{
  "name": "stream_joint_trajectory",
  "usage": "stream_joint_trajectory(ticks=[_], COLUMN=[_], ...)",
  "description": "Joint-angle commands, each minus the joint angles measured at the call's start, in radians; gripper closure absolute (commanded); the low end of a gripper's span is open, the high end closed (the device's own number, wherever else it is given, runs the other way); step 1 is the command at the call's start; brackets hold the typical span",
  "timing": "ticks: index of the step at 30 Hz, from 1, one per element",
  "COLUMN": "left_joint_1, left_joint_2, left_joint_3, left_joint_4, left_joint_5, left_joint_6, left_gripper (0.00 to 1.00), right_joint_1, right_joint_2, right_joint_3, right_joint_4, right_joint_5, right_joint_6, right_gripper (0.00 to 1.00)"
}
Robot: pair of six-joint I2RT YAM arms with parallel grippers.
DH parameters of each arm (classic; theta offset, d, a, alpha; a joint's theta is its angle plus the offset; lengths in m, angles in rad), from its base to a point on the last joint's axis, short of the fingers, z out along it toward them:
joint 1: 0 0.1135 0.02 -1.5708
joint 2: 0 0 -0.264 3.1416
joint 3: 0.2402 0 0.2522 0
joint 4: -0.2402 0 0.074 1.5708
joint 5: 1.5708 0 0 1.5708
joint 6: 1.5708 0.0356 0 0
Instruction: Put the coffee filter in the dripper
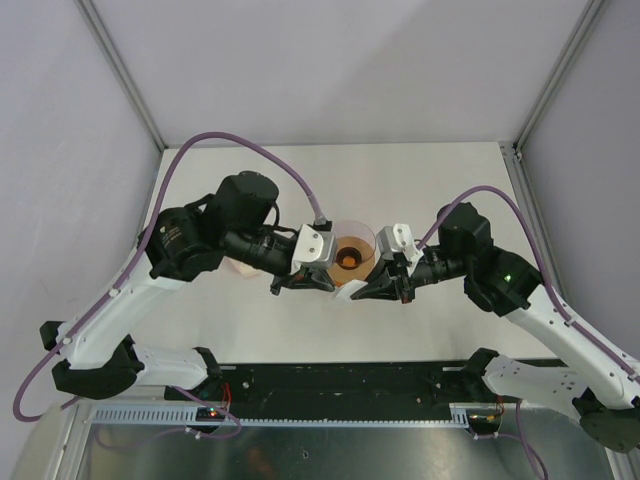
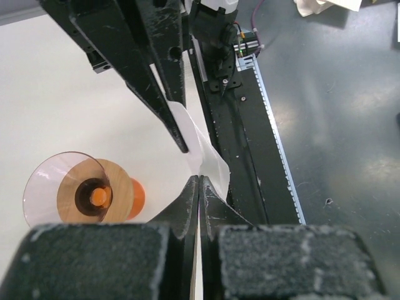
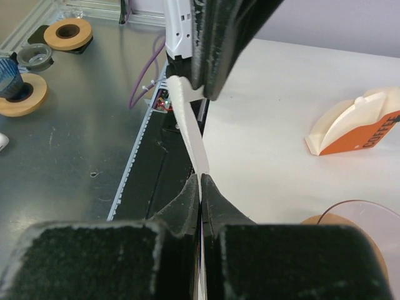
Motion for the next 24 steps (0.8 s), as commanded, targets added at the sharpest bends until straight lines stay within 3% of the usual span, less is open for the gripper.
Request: stream_joint_trajectory(ticks=[1, 10, 18, 24], left_joint_1=[-0.010, -0.014, -0.018, -0.020], left_joint_2=[-0.011, -0.003, 0.001, 0.004], left_joint_3=[0.016, 0.008, -0.001, -0.015], left_joint_4=[-0.012, -0.009, 0.009, 0.037], left_joint_5=[0.063, 0.033, 0.012, -0.047], left_joint_6=[-0.002, -0.061, -0.123, -0.151], left_gripper=[1.00, 0.96, 0.86, 0.87], right_joint_1=[0.004, 0.003, 0.001, -0.002], right_joint_2=[-0.017, -0.013, -0.007, -0.003], right_joint_3=[0.043, 0.043, 0.043, 0.043], right_joint_4=[0.017, 0.035, 0.055, 0.061], right_joint_5=[0.042, 0.057, 0.073, 0.062], right_joint_6=[0.021, 0.037, 0.053, 0.059], right_gripper=[1.00, 1.00, 1.00, 1.00])
